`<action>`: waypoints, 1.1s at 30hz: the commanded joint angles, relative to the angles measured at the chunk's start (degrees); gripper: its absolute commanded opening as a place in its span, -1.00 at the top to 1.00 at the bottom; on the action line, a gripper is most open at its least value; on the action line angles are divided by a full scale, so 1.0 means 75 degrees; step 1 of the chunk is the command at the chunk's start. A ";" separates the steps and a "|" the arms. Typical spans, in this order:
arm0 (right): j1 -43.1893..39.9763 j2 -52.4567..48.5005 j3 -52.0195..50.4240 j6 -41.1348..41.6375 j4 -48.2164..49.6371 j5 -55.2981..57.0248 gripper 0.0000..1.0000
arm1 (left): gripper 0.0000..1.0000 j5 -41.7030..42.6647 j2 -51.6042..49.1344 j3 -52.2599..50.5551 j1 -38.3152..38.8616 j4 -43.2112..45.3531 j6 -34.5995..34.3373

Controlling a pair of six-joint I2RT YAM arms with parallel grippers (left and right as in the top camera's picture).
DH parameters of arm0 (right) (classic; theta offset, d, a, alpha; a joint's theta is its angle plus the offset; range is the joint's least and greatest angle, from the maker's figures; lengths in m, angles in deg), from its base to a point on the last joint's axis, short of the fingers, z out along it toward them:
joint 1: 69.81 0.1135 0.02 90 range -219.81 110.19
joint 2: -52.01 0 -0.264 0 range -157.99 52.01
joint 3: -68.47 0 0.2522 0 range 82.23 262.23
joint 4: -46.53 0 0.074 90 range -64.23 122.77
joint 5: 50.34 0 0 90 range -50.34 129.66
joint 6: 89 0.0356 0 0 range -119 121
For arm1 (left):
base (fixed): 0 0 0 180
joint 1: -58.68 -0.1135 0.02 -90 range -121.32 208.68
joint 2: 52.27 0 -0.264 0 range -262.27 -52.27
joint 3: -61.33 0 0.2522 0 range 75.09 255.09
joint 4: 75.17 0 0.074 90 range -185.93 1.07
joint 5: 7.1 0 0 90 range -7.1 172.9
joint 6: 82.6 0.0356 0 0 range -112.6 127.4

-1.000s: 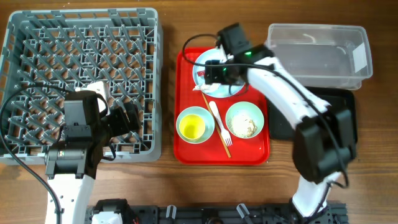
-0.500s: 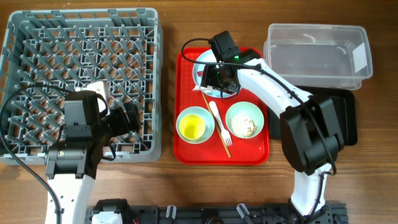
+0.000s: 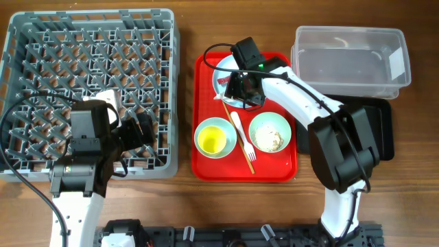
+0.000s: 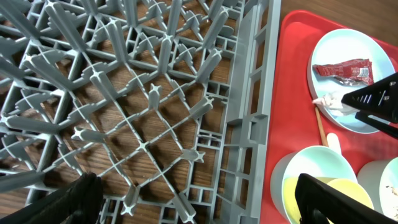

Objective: Sort waste into correct bins and load items into the dishwasher rack
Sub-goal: 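Grasp the tissue with the right gripper and drop it in the clear bin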

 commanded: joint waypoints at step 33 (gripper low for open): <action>-0.1370 0.3147 -0.0015 -0.0615 -0.0210 0.2049 0.92 | -1.00 0.0114 0.0055 0.0131 -0.0035 -0.0090 -0.0029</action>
